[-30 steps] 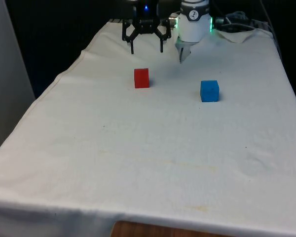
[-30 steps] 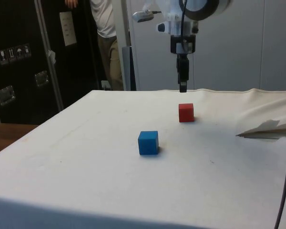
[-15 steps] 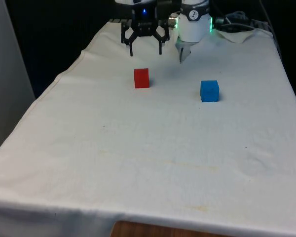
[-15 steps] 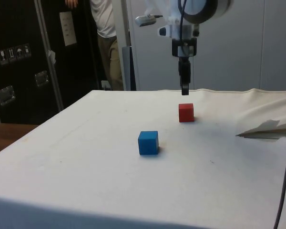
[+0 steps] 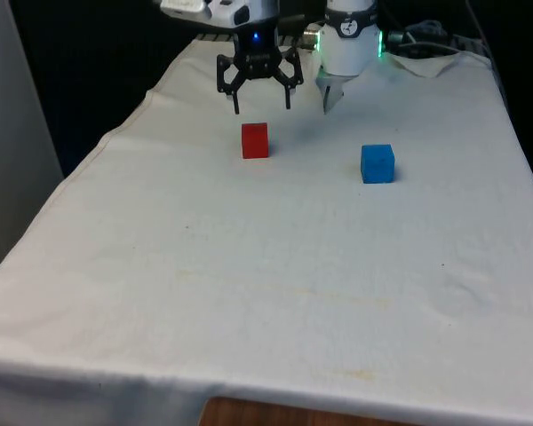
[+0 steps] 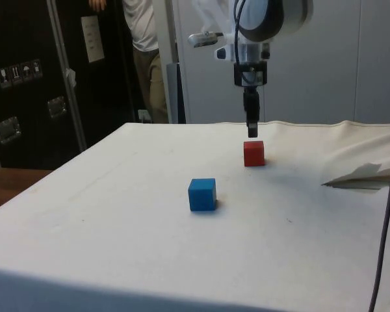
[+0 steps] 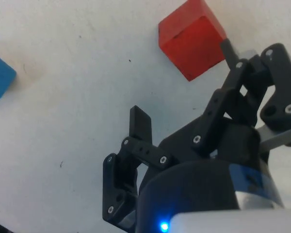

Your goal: Stack the two cubes.

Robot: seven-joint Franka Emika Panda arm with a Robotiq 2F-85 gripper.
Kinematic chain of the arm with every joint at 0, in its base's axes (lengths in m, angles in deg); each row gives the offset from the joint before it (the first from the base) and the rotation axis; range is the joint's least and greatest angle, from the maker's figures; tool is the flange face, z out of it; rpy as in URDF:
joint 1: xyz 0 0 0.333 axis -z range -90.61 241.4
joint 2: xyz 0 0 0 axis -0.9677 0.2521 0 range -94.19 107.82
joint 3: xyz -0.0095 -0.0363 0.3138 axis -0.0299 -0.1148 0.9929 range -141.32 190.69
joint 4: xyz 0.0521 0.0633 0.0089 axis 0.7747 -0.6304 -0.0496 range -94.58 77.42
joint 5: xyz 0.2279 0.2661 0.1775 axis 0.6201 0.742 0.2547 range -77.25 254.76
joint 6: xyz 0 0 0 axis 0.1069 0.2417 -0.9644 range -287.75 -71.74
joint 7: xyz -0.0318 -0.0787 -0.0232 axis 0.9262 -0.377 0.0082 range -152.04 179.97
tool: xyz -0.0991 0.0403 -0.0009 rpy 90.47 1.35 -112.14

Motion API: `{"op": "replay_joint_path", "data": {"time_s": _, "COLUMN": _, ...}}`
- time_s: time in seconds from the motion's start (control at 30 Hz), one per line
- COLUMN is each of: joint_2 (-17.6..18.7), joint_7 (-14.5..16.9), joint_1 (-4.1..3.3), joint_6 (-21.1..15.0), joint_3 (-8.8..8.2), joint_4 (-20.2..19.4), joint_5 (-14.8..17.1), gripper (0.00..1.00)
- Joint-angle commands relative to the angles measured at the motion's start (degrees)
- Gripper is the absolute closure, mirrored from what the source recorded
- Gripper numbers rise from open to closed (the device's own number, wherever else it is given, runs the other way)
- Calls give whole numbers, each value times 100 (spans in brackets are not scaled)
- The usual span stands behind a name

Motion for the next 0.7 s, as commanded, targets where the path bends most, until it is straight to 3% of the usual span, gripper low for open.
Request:
{"op": "replay_joint_path", "data": {"time_s": 0.0, "joint_2": -23, "joint_7": 11, "joint_1": -6, "joint_6": -34, "joint_3": 11, "joint_4": -40, "joint_5": 46, "gripper": 0}}
{"op": "replay_joint_path", "data": {"time_s": 0.3, "joint_2": 109, "joint_7": -6, "joint_1": -23, "joint_6": -172, "joint_3": 52, "joint_4": -80, "joint_5": 109, "gripper": 0}}
{"op": "replay_joint_path", "data": {"time_s": 0.33, "joint_2": 97, "joint_7": -40, "joint_1": -11, "joint_6": -74, "joint_3": 23, "joint_4": -57, "joint_5": 6, "gripper": 0}}
{"op": "replay_joint_path", "data": {"time_s": 0.67, "joint_2": 430, "joint_7": -63, "joint_1": -34, "joint_6": -498, "joint_3": 86, "joint_4": -69, "joint_5": 206, "gripper": 0}}
